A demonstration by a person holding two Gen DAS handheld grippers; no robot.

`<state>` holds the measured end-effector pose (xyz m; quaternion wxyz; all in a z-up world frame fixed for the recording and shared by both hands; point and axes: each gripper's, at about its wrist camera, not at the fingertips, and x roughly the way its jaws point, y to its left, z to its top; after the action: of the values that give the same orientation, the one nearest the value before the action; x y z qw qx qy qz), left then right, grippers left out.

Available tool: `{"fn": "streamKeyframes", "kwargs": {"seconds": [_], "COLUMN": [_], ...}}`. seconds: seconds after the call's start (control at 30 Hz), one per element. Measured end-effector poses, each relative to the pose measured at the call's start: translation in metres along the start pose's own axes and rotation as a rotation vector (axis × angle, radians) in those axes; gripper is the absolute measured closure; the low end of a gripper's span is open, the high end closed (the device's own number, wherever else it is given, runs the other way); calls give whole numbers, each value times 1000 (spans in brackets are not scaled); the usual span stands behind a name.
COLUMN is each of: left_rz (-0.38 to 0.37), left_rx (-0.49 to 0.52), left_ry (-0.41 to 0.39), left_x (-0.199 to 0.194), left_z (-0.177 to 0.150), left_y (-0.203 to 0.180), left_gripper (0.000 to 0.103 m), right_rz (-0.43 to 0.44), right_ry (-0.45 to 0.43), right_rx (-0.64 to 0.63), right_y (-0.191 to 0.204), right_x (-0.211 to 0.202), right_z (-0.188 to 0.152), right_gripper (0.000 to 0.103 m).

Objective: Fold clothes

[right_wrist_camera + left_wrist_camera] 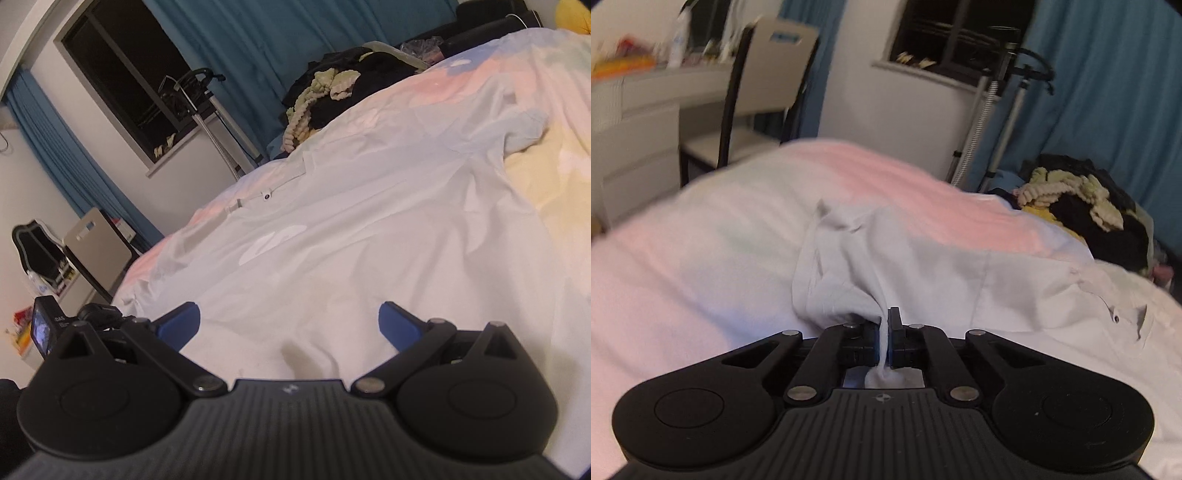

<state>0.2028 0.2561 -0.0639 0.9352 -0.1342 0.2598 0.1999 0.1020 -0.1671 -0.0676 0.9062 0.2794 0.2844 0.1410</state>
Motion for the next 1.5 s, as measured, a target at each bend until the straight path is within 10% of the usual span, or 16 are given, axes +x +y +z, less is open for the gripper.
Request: {"fn": "streamKeyframes", "kwargs": {"seconds": [0.3, 0.57, 0.67, 0.73, 0.9, 1.13, 1.5], "left_rz": [-251, -445, -457, -477, -537, -682, -460], "left_rx": [516, 668, 665, 646, 614, 539, 506], "left_ry": [-106, 13, 90, 133, 156, 81, 7], "left_x": [-66, -71, -56, -48, -56, -88, -28], "left_z": [-21, -105, -127, -132, -124, -90, -35], "left_y": [-146, -208, -211, -207, -191, -155, -162], "left_gripper": [98, 96, 80, 47, 22, 14, 16], "right_rz": [-10, -70, -69, -78, -87, -92, -141], "right_ry": [-100, -193, -191, -195, -176, -154, -45], "right_rx": [26, 16, 24, -11, -45, -64, -127], "right_y": [-11, -40, -48, -48, -47, -48, -41], "right_x": [-37, -62, -64, -62, -58, -53, 2], "right_z": [22, 44, 48, 47, 45, 42, 17], "right_gripper": [0, 0, 0, 0, 0, 0, 0]}}
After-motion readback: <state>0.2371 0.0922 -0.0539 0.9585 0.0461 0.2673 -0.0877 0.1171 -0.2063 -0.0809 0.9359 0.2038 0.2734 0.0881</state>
